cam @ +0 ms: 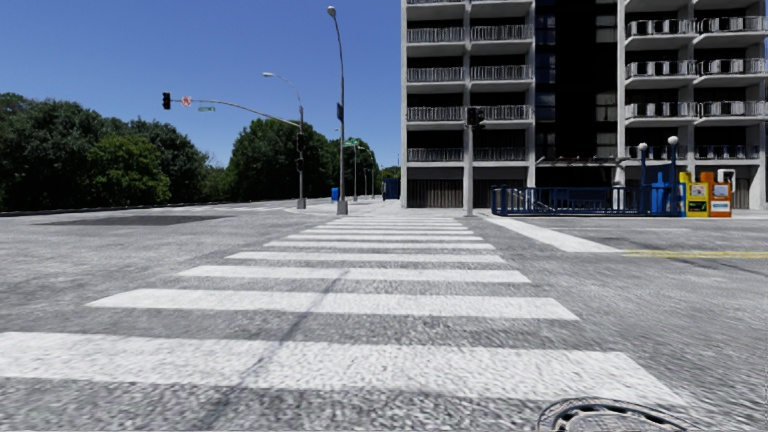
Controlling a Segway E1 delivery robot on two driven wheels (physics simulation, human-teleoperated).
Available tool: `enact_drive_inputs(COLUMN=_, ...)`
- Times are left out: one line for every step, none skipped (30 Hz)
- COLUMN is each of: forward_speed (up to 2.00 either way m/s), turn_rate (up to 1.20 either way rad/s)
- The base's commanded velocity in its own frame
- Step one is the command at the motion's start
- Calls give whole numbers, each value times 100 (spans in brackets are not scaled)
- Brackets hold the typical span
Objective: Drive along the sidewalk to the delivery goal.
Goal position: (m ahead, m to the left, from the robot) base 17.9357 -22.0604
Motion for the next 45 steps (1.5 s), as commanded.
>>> enact_drive_inputs(forward_speed=163, turn_rate=0)
enact_drive_inputs(forward_speed=163, turn_rate=0)
enact_drive_inputs(forward_speed=163, turn_rate=0)
enact_drive_inputs(forward_speed=163, turn_rate=0)
enact_drive_inputs(forward_speed=163, turn_rate=0)
enact_drive_inputs(forward_speed=163, turn_rate=0)
enact_drive_inputs(forward_speed=160, turn_rate=0)
enact_drive_inputs(forward_speed=157, turn_rate=0)
enact_drive_inputs(forward_speed=155, turn_rate=0)
enact_drive_inputs(forward_speed=155, turn_rate=0)
enact_drive_inputs(forward_speed=200, turn_rate=0)
enact_drive_inputs(forward_speed=200, turn_rate=0)
enact_drive_inputs(forward_speed=200, turn_rate=0)
enact_drive_inputs(forward_speed=200, turn_rate=0)
enact_drive_inputs(forward_speed=200, turn_rate=0)
enact_drive_inputs(forward_speed=200, turn_rate=0)
enact_drive_inputs(forward_speed=200, turn_rate=0)
enact_drive_inputs(forward_speed=200, turn_rate=0)
enact_drive_inputs(forward_speed=200, turn_rate=0)
enact_drive_inputs(forward_speed=200, turn_rate=0)
enact_drive_inputs(forward_speed=200, turn_rate=0)
enact_drive_inputs(forward_speed=200, turn_rate=0)
enact_drive_inputs(forward_speed=200, turn_rate=0)
enact_drive_inputs(forward_speed=200, turn_rate=0)
enact_drive_inputs(forward_speed=200, turn_rate=0)
enact_drive_inputs(forward_speed=200, turn_rate=0)
enact_drive_inputs(forward_speed=200, turn_rate=0)
enact_drive_inputs(forward_speed=200, turn_rate=0)
enact_drive_inputs(forward_speed=200, turn_rate=0)
enact_drive_inputs(forward_speed=200, turn_rate=0)
enact_drive_inputs(forward_speed=200, turn_rate=0)
enact_drive_inputs(forward_speed=200, turn_rate=0)
enact_drive_inputs(forward_speed=200, turn_rate=0)
enact_drive_inputs(forward_speed=200, turn_rate=0)
enact_drive_inputs(forward_speed=200, turn_rate=0)
enact_drive_inputs(forward_speed=200, turn_rate=0)
enact_drive_inputs(forward_speed=200, turn_rate=0)
enact_drive_inputs(forward_speed=200, turn_rate=0)
enact_drive_inputs(forward_speed=200, turn_rate=0)
enact_drive_inputs(forward_speed=200, turn_rate=0)
enact_drive_inputs(forward_speed=200, turn_rate=0)
enact_drive_inputs(forward_speed=200, turn_rate=0)
enact_drive_inputs(forward_speed=200, turn_rate=0)
enact_drive_inputs(forward_speed=200, turn_rate=-1)
enact_drive_inputs(forward_speed=200, turn_rate=-1)
